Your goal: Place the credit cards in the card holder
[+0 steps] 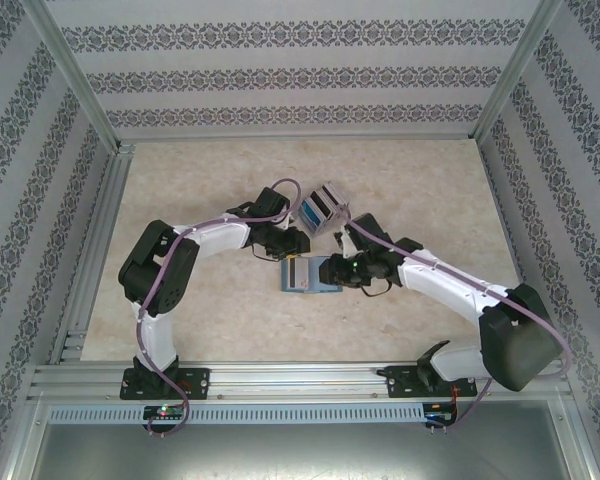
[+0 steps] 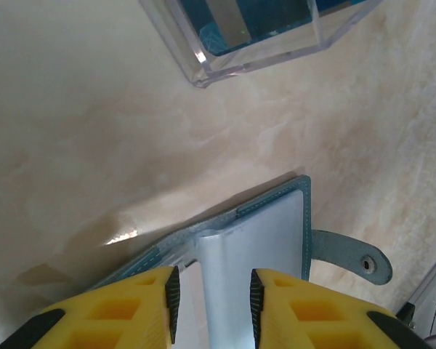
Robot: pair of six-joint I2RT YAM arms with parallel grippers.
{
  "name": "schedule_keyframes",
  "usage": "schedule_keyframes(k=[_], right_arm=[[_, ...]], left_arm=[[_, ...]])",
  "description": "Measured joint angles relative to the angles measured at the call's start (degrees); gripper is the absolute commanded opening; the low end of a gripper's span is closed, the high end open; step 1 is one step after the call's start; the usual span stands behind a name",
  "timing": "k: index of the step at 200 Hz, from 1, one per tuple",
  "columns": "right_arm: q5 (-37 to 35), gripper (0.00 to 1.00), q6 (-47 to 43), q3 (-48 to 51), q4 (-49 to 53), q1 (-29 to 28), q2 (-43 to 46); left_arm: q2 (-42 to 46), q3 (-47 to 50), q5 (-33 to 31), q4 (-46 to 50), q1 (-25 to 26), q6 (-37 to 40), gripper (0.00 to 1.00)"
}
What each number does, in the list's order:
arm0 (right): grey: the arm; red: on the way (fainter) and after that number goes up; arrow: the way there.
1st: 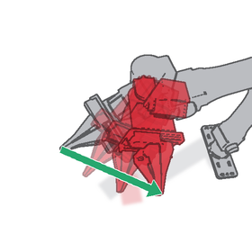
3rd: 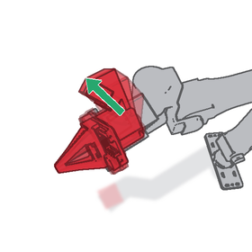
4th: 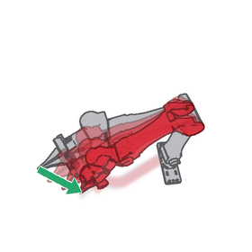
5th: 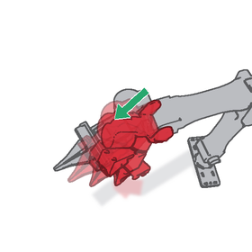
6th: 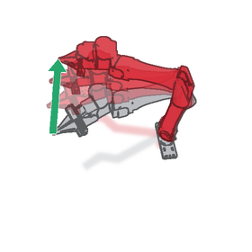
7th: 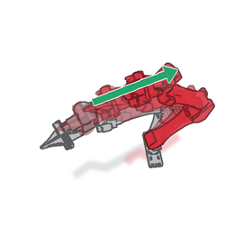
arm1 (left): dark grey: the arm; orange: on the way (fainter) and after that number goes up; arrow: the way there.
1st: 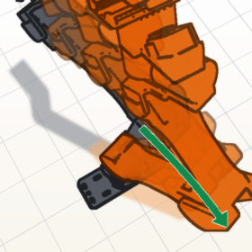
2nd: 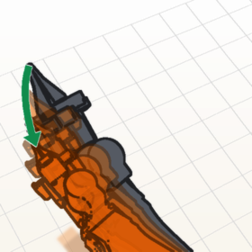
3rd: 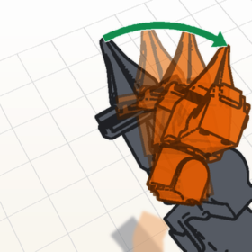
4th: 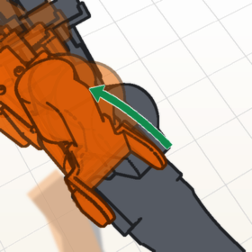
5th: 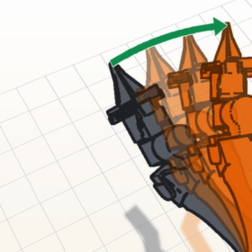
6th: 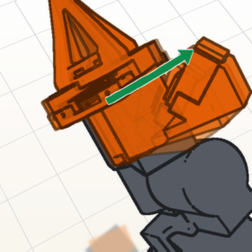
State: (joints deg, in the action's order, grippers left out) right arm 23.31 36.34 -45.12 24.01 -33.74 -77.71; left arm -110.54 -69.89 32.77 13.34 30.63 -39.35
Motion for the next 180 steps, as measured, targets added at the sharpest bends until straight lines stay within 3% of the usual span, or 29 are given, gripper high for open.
schedule_keyframes(k=[95,180], right_arm=[[-2.69,0.37,5.81,6.10,-9.38,-0.98,-9.40],[-1.99,0.37,5.25,-4.07,-1.29,-0.11,-17.62]], left_arm=[[3.82,9.11,1.16,-2.32,0.00,-0.24,0.34],[16.92,25.35,-0.46,-5.44,0.00,-5.16,0.34]])
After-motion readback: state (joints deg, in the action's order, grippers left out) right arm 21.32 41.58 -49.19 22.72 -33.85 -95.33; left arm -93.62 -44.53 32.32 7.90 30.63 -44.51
